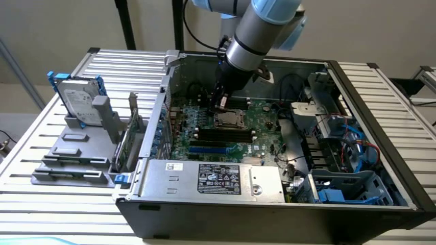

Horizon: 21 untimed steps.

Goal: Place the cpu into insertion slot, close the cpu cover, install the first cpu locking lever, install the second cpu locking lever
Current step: 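Close the cpu cover, then install the first cpu locking lever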

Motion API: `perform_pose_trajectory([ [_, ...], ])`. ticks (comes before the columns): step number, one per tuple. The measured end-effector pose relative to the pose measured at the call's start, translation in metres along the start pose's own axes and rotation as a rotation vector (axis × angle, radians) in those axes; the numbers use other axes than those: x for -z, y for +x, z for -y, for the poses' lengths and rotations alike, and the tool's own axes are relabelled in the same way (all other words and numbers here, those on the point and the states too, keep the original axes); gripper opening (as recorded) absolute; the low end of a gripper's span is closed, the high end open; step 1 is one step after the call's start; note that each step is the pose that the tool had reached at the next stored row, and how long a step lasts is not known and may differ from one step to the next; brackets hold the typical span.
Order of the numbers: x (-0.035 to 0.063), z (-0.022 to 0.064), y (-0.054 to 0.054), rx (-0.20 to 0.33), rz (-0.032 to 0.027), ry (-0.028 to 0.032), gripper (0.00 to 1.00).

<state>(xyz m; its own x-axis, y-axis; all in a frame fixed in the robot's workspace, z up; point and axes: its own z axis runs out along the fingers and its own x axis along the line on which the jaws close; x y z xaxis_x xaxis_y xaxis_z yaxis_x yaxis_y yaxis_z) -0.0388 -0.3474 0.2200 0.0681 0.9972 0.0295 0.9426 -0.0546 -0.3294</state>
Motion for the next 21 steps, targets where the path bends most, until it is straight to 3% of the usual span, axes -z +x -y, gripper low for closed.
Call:
perform_pose_trajectory([
  [3, -0.0031, 0.0105, -0.0022, 0.000, -0.0001, -0.0001, 0.11],
  [21, -0.0032, 0.0108, -0.0023, 0.000, 0.0000, 0.0000, 0.11],
])
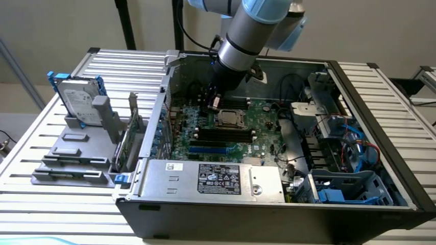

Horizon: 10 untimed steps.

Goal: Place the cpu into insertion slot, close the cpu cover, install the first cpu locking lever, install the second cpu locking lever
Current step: 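Install the first cpu locking lever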

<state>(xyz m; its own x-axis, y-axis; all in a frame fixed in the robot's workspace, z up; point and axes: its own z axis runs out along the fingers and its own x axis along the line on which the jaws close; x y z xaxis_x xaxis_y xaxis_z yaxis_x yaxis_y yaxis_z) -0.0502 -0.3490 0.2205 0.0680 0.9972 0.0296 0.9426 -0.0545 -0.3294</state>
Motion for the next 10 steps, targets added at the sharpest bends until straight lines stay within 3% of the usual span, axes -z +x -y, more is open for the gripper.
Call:
perform_pose_trajectory([
  [3, 0.0000, 0.0001, 0.000, 0.000, -0.0001, 0.0000, 0.11],
  [7, -0.0031, 0.0089, -0.001, -0.004, -0.0054, 0.0001, 0.11],
  [10, -0.0033, 0.0131, -0.001, -0.015, -0.0174, 0.0003, 0.11],
])
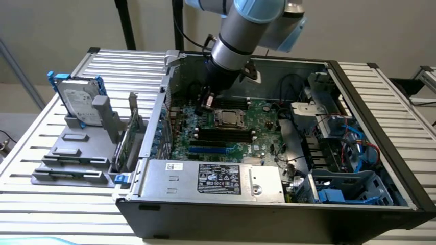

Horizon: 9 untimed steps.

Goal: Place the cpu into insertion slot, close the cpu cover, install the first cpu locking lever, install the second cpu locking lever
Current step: 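Install the first cpu locking lever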

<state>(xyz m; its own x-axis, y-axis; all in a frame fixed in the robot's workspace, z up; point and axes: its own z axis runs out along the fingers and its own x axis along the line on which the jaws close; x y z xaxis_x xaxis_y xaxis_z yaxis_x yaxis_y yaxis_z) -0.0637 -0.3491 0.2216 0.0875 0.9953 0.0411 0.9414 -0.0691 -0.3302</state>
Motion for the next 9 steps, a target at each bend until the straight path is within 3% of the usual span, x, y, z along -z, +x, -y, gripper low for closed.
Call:
perform_pose_trajectory([
  [4, 0.0035, 0.0024, 0.0001, -0.028, -0.0211, -0.0005, 0.11],
  [9, 0.0060, 0.0033, 0.0002, -0.082, -0.0427, -0.0024, 0.11],
])
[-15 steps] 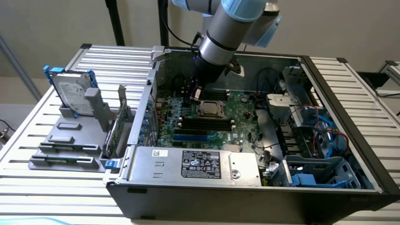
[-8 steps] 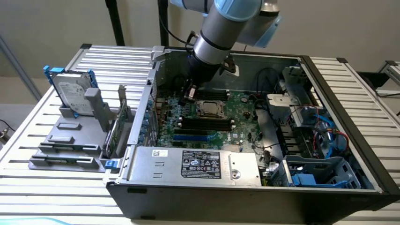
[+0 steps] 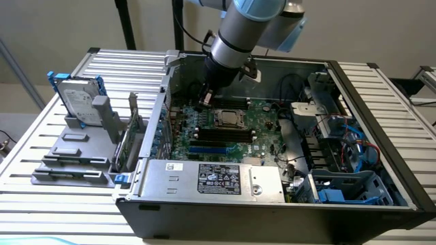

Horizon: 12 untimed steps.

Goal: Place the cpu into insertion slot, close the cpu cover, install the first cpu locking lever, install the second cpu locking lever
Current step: 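Install the first cpu locking lever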

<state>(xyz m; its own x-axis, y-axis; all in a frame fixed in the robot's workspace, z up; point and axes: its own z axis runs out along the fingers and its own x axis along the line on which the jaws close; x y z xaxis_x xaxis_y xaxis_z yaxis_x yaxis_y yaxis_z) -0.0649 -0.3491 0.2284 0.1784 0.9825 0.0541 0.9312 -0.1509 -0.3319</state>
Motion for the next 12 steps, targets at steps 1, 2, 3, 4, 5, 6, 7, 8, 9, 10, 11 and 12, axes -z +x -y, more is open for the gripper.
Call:
perform_pose_trajectory([
  [1, 0.0000, 0.0000, 0.0000, -0.012, -0.0043, -0.0002, 0.11],
  [2, 0.0001, 0.0000, 0.0000, -0.024, -0.0086, -0.0003, 0.11],
  [3, 0.0001, 0.0000, 0.0000, -0.036, -0.0128, -0.0003, 0.11],
  [4, 0.0002, 0.0001, 0.0000, -0.049, -0.0171, -0.0005, 0.11],
  [5, 0.0002, 0.0001, 0.0000, -0.062, -0.0218, -0.0008, 0.11],
  [6, 0.0001, 0.0001, 0.0000, -0.076, -0.0265, -0.0012, 0.11],
  [7, 0.0001, 0.0000, 0.0000, -0.089, -0.0312, -0.0016, 0.11],
  [8, 0.0001, 0.0000, 0.0000, -0.101, -0.0356, -0.0019, 0.11],
  [9, 0.0001, 0.0000, 0.0000, -0.115, -0.0401, -0.0023, 0.11],
  [10, 0.0001, 0.0000, 0.0000, -0.128, -0.0449, -0.0028, 0.11],
  [11, 0.0001, 0.0000, 0.0000, -0.142, -0.0498, -0.0032, 0.11],
  [12, 0.0001, 0.0000, 0.0000, -0.156, -0.0550, -0.0038, 0.11],
])
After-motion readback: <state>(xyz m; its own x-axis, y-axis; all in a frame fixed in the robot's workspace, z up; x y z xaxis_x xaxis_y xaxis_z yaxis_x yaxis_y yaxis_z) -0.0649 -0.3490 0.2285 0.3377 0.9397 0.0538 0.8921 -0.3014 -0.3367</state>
